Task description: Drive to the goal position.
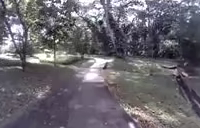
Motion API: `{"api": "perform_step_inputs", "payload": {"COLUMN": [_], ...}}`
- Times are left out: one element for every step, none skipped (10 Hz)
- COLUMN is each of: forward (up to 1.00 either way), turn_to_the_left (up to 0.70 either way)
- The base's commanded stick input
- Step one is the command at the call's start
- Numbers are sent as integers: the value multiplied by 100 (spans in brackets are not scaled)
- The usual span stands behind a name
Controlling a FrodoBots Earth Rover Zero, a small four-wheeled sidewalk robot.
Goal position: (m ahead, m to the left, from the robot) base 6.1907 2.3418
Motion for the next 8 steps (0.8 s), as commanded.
{"api": "perform_step_inputs", "payload": {"forward": [-23,-57,-90,-44,0,0,0,0], "turn_to_the_left": [0,0,0,0,0,0,0,0]}}
